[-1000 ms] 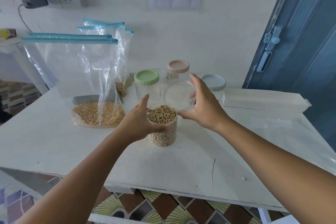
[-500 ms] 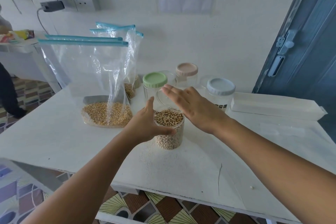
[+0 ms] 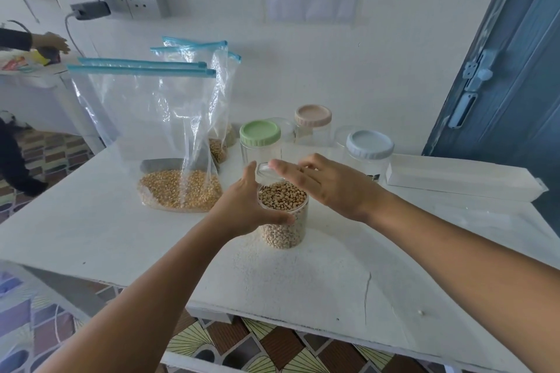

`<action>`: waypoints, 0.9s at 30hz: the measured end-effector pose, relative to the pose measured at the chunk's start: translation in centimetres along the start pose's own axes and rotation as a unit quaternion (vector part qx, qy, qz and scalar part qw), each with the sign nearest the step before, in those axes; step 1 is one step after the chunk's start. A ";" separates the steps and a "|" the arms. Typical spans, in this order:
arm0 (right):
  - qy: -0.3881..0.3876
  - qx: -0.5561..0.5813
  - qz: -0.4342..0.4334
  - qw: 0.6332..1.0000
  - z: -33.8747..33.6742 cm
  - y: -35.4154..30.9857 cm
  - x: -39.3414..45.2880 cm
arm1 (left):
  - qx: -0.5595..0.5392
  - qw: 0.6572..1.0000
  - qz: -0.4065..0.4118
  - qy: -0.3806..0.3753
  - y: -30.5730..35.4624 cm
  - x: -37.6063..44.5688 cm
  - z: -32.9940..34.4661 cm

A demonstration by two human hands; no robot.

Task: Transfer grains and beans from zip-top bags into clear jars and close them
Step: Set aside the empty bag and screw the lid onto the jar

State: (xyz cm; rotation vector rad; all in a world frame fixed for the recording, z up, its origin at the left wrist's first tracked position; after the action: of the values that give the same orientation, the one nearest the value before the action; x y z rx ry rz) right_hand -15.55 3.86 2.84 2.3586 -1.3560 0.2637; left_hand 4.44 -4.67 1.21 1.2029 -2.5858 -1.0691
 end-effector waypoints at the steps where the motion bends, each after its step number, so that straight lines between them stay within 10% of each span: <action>1: 0.008 -0.005 -0.006 1.000 0.0 0.1 -0.1 | -0.001 1.000 -0.001 -0.001 0.1 0.0 0.0; 10: 0.022 0.079 0.065 0.995 0.3 0.1 0.0 | -0.005 1.000 0.001 0.003 0.3 0.0 -0.1; 20: 0.179 0.332 0.419 0.826 2.0 -0.9 -4.8 | 0.009 1.000 0.004 0.002 0.3 0.1 -0.3; 27: 0.090 0.375 0.491 0.781 4.5 -4.1 -10.8 | 0.020 1.000 -0.005 -0.006 0.4 0.2 -0.5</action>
State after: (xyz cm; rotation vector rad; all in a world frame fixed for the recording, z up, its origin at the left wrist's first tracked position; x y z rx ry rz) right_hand -17.72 12.20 -6.13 1.7168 -2.6019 1.5132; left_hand 4.18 -4.89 1.81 1.2227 -2.6265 -1.0342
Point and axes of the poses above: each hand's wrist, its own x-axis towards the middle knuckle, its own z-axis out of the palm, y = z × x, the point moved 2 cm from there along x, towards the middle knuckle, and after that the axes turned 9 degrees about -y, right-handed, at the moved point
